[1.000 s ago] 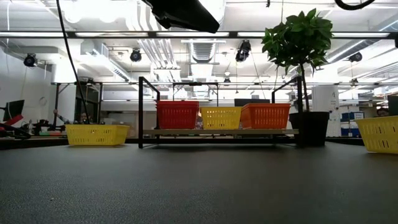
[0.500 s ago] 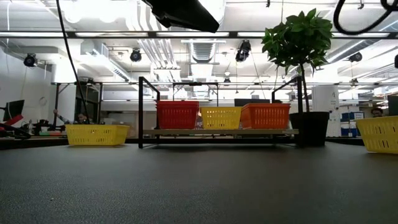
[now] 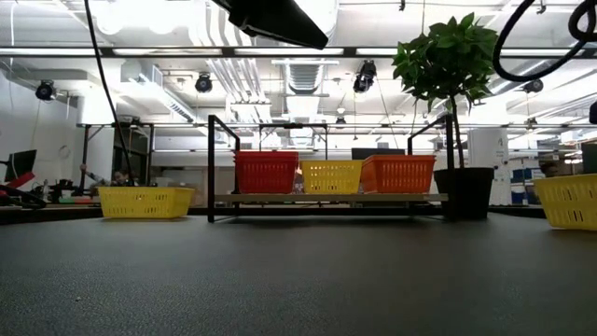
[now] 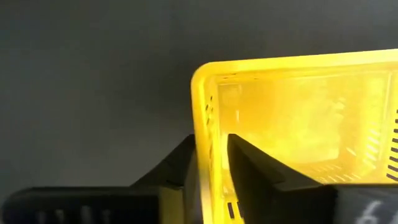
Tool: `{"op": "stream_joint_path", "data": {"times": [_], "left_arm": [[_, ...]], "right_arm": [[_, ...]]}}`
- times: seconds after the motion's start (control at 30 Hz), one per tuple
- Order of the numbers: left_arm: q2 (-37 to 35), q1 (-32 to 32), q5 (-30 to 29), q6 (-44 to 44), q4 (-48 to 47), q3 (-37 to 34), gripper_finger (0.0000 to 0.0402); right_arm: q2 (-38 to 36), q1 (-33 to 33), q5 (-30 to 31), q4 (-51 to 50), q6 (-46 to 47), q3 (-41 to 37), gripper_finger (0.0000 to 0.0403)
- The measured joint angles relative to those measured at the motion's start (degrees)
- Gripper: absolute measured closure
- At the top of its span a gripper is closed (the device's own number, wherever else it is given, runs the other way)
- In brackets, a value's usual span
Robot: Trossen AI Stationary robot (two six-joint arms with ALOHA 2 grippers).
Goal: Stack baskets on shelf by color
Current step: Stack the bottom yellow bin on top of the yellow bin on the shelf
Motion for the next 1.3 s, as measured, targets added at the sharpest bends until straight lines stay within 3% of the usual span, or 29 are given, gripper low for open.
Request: {"op": "stream_joint_path", "data": {"times": [0.13,0.2,0.7,1.13,1.3], "left_arm": [[0.0,0.0,-0.2,2.5,0.0,0.0,0.0343],[-0.3,0.0,-0.6,3.6,-0.1,0.0,0.0343],[-8.0,0.0,-3.4,11.5,0.0,-0.3,0.0343],[-13.0,0.0,-3.4,11.5,1.9,-7.7,0.0343],[-17.0,0.0,-3.5,10.1,3.3,-11.2,0.0343]], "right_arm": [[0.0,0.0,0.0,0.8,-0.1,0.0,0.0378],[0.0,0.0,0.2,1.1,-0.1,0.4,0.0388],[0.0,-3.0,8.8,0.8,-1.3,11.0,0.0394],[0.0,-11.0,18.1,0.7,-16.0,22.1,0.0394],[4.2,-16.1,18.6,0.6,-25.3,28.7,0.0394]]}}
